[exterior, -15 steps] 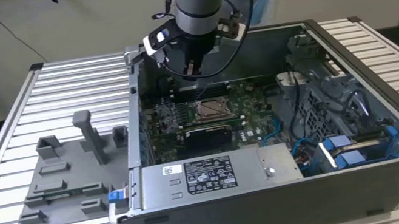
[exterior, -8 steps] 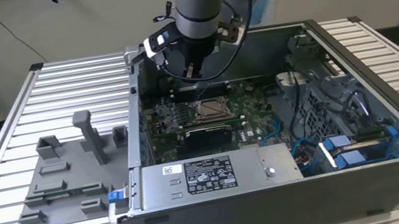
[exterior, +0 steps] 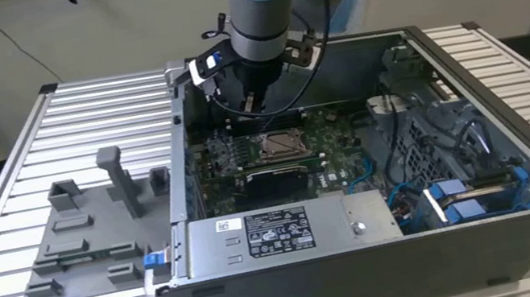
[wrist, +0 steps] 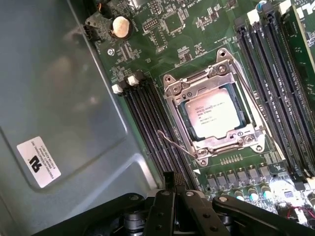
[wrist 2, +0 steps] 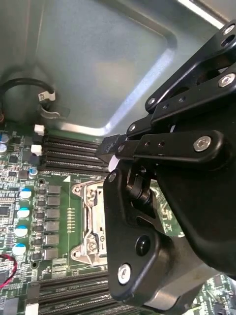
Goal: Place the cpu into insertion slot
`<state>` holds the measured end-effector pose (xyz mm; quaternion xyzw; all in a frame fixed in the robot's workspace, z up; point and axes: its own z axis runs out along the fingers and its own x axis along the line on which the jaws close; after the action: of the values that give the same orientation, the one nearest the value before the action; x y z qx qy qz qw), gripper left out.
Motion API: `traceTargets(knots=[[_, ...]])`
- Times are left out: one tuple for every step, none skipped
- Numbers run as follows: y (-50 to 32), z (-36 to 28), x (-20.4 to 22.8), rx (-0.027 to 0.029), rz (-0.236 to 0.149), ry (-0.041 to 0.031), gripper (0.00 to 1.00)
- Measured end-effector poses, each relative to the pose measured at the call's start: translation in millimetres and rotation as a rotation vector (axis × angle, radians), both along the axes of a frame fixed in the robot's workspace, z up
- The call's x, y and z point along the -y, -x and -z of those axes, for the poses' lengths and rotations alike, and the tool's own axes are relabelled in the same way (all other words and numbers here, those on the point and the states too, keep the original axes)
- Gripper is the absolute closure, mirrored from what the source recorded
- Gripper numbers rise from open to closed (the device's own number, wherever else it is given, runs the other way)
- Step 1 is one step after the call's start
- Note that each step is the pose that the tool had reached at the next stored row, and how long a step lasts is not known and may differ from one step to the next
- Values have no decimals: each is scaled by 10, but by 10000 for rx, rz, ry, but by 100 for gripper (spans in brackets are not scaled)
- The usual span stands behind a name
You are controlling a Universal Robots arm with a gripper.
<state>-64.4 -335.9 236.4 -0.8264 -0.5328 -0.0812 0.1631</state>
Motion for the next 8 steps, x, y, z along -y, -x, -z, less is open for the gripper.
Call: traceTargets(knots=[[0,0,0,-1,0,1,89],[0,0,0,-2,0,2,89],[0,0,0,-3,0,2,89],[0,3,0,-2,0,1,89],[0,10,-1,0,1,-3,89],[0,18,0,-2,4,-2,89],[1,31,0,-3,15,1,89],[0,47,0,-2,25,0,89]])
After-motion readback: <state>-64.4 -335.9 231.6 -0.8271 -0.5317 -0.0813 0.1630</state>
